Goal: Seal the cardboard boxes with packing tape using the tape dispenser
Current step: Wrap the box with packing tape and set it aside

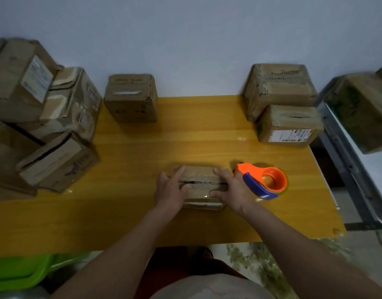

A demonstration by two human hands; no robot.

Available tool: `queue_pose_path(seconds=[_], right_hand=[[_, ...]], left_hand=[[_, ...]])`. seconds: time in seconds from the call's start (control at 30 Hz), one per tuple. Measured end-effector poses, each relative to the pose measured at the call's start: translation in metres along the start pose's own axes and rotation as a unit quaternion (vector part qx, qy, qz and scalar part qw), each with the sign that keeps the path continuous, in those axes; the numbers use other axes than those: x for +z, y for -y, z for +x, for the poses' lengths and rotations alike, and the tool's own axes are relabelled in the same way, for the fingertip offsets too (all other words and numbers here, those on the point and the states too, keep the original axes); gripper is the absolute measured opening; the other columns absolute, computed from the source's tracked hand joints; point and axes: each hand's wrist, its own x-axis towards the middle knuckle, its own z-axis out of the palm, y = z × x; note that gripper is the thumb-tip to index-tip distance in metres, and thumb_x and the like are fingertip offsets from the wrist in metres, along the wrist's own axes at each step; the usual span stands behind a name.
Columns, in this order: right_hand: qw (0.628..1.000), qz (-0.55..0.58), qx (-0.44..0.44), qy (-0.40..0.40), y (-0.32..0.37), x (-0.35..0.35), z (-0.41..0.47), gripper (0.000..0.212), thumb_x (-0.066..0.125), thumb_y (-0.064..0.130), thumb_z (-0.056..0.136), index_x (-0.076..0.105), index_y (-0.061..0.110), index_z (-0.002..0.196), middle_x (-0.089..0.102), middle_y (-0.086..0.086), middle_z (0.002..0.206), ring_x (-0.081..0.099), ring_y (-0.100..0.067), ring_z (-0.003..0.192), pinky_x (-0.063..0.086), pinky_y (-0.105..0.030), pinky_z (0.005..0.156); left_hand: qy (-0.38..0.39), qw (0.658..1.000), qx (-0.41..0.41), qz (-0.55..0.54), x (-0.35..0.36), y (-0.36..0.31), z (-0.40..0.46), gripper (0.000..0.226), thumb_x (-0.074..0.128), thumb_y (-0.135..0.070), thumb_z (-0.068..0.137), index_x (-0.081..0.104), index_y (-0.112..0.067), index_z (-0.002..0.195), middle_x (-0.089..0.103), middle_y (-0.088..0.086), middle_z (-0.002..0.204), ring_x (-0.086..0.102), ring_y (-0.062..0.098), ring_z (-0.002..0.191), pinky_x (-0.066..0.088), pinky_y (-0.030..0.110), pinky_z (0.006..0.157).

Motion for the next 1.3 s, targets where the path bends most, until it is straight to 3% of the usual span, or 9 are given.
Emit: queue_pose_path(seconds=[0.1, 0.2, 0.37, 0.43, 0.73, 0.9, 1.03, 1.17, 1.3], right_hand=[[0.998, -0.039, -0.031, -0.029, -0.005, 0.001, -0.001, 0.072, 0.079, 0.037, 0.073, 0.048, 0.034, 0.138, 0.029, -0.004, 0.116, 0.035, -0.026, 0.123, 0.032, -0.031, 0.109], [0.986, -0.111, -0.115, -0.040, -0.008, 0.000, 0.004, 0.068, 0.079, 0.035, 0.073, 0.052, 0.027, 0.135, 0.017, -0.006, 0.154, 0.011, -0.026, 0.143, 0.017, -0.033, 0.115], [0.981, -0.081, -0.167, 0.061, -0.005, -0.007, 0.016, 0.062, 0.076, 0.024, 0.078, 0.049, 0.015, 0.133, 0.027, -0.001, 0.155, 0.012, -0.021, 0.146, 0.011, -0.026, 0.115], [0.980, -0.069, -0.178, 0.058, -0.007, -0.009, 0.017, 0.061, 0.078, 0.021, 0.076, 0.051, 0.013, 0.130, 0.036, -0.004, 0.149, 0.022, -0.021, 0.142, 0.015, -0.024, 0.112], [0.976, -0.018, -0.213, 0.043, -0.018, -0.009, 0.019, 0.031, 0.067, 0.012, 0.086, 0.063, 0.009, 0.117, 0.046, -0.002, 0.143, 0.033, -0.019, 0.137, 0.023, -0.029, 0.113], [0.967, -0.037, -0.036, -0.249, -0.044, -0.020, 0.022, 0.025, 0.065, 0.013, 0.087, 0.058, 0.001, 0.108, 0.056, -0.017, 0.116, 0.048, -0.033, 0.113, 0.035, -0.037, 0.097], [0.948, -0.236, 0.180, -0.119, -0.083, -0.024, 0.023, 0.057, 0.062, 0.037, 0.087, 0.043, -0.001, 0.124, 0.052, -0.020, 0.125, 0.045, -0.035, 0.118, 0.028, -0.040, 0.105], [0.957, -0.240, 0.144, -0.081, -0.101, -0.032, 0.025, 0.040, 0.058, 0.026, 0.092, 0.048, 0.008, 0.126, 0.065, -0.017, 0.114, 0.054, -0.033, 0.115, 0.021, -0.036, 0.112], [0.987, -0.086, 0.106, -0.084, -0.095, -0.050, 0.019, 0.028, 0.061, 0.014, 0.091, 0.058, 0.000, 0.114, 0.064, -0.022, 0.106, 0.056, -0.040, 0.101, 0.042, -0.040, 0.087]], left_hand=[[-0.047, 0.993, 0.089, 0.059, 0.003, 0.001, 0.000, 0.043, 0.061, -0.028, 0.092, 0.049, -0.029, 0.133, 0.019, 0.004, 0.149, 0.023, 0.026, 0.137, 0.035, 0.036, 0.105], [-0.039, 0.971, 0.203, 0.119, 0.007, 0.001, 0.002, 0.031, 0.052, -0.023, 0.096, 0.048, -0.019, 0.127, 0.006, 0.000, 0.161, -0.002, 0.018, 0.147, 0.004, 0.032, 0.118], [0.066, 0.925, 0.274, 0.256, 0.008, 0.009, 0.011, 0.105, 0.034, -0.081, 0.080, -0.001, -0.014, 0.153, -0.019, 0.010, 0.158, -0.020, 0.025, 0.145, -0.015, 0.041, 0.117], [0.059, 0.890, 0.291, 0.348, 0.012, 0.011, 0.016, 0.114, 0.030, -0.088, 0.073, -0.027, -0.022, 0.146, -0.030, 0.014, 0.154, -0.026, 0.033, 0.143, -0.017, 0.049, 0.115], [0.015, 0.858, 0.334, 0.389, 0.016, 0.008, 0.019, 0.085, 0.017, -0.082, 0.079, -0.026, -0.043, 0.142, 0.014, 0.021, 0.152, 0.015, 0.040, 0.139, -0.008, 0.058, 0.113], [-0.008, 0.916, 0.228, 0.329, 0.024, -0.004, 0.023, 0.078, 0.020, -0.080, 0.081, -0.011, -0.050, 0.146, 0.012, 0.024, 0.151, 0.012, 0.041, 0.137, -0.006, 0.052, 0.115], [-0.003, 0.923, 0.221, 0.315, 0.026, -0.005, 0.027, 0.079, 0.026, -0.080, 0.080, -0.003, -0.051, 0.147, 0.012, 0.025, 0.152, 0.012, 0.042, 0.138, 0.000, 0.052, 0.116], [0.016, 0.920, 0.233, 0.315, 0.021, -0.008, 0.031, 0.083, 0.036, -0.080, 0.078, 0.003, -0.050, 0.148, 0.014, 0.022, 0.153, 0.013, 0.039, 0.139, 0.002, 0.049, 0.117], [0.108, 0.894, 0.285, 0.327, -0.001, -0.009, 0.041, 0.096, 0.061, -0.064, 0.079, -0.002, -0.047, 0.149, 0.002, 0.014, 0.158, 0.002, 0.032, 0.145, -0.007, 0.043, 0.115]])
